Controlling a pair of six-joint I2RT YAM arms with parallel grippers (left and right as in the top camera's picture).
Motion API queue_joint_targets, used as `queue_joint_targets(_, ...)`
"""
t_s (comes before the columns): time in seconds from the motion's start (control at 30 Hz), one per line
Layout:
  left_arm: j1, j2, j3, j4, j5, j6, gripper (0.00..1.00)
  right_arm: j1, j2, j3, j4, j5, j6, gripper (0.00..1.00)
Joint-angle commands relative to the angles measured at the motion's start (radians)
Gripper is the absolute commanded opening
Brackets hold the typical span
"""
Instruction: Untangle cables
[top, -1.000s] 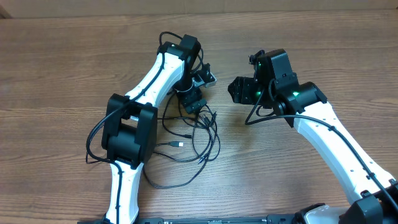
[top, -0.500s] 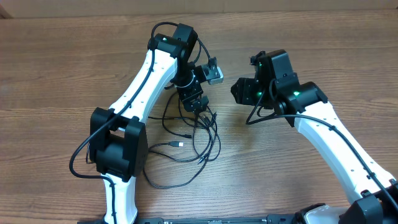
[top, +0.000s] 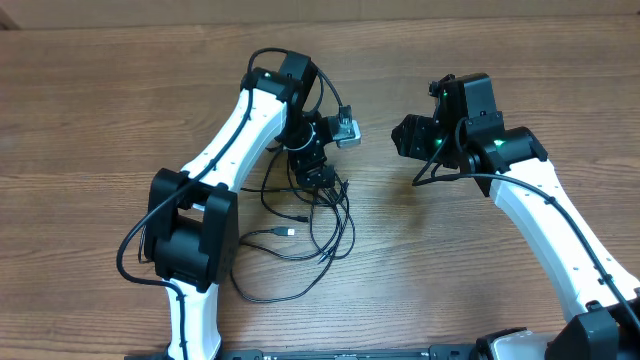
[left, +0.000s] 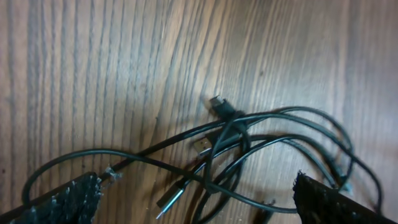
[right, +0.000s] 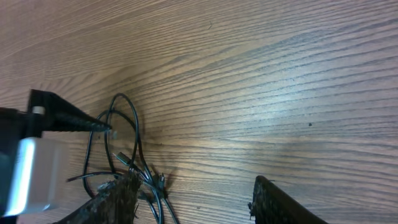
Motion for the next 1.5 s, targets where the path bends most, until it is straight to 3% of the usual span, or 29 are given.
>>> queue_joint_targets(0.0, -0.019, 0.000, -0.056, 0.046, -0.036, -0.016, 1.00, -0.010, -0.003, -0.006, 0.010, -0.005, 0.000, 0.58)
queue_joint_targets(0.37, -0.037, 0.000, -0.153, 0.135, -0.058, -0.023, 0.95, -0.011, -0.003, -0.006, 0.011, -0.005, 0.000, 0.58)
queue_joint_targets(0.4, -0.037, 0.000, -0.155, 0.135, -0.058, -0.023, 0.90, -0.011, -0.003, -0.006, 0.011, -0.005, 0.000, 0.57)
queue_joint_targets(0.57, -0.037, 0.000, -0.155, 0.164, -0.057, -0.067, 0.44, -0.011, -0.003, -0.006, 0.011, -0.005, 0.000, 0.54)
queue_joint_targets(0.67, -0.038, 0.000, -0.155, 0.178, -0.058, -0.071, 0.31, -0.011, -0.003, -0.006, 0.011, -0.009, 0.000, 0.52)
queue_joint_targets(0.7, -0.037, 0.000, -0.155, 0.182, -0.058, -0.078, 0.20, -0.011, -0.003, -0.006, 0.011, -0.010, 0.000, 0.52)
queue_joint_targets(0.87, -0.037, 0.000, -0.155, 0.184, -0.066, -0.119, 0.05, -0.011, -0.003, -0.006, 0.011, -0.010, 0.000, 0.51)
queue_joint_targets(1.03, -0.037, -0.005, -0.128, 0.158, -0.196, -0.240, 0.04, -0.011, -0.003, -0.006, 0.011, -0.021, 0.000, 0.48)
queue_joint_targets(1.13, -0.032, -0.021, -0.017, 0.060, -0.290, -0.309, 0.04, -0.011, -0.003, -0.006, 0.011, -0.030, 0.000, 0.45)
queue_joint_targets(1.37, -0.002, -0.066, 0.367, -0.142, -0.279, -0.527, 0.04, -0.009, -0.003, -0.006, 0.011, -0.250, -0.023, 0.40)
queue_joint_targets(1.47, -0.001, -0.077, 0.515, -0.238, -0.249, -0.555, 0.04, -0.008, -0.003, -0.005, 0.017, -0.389, -0.090, 0.40)
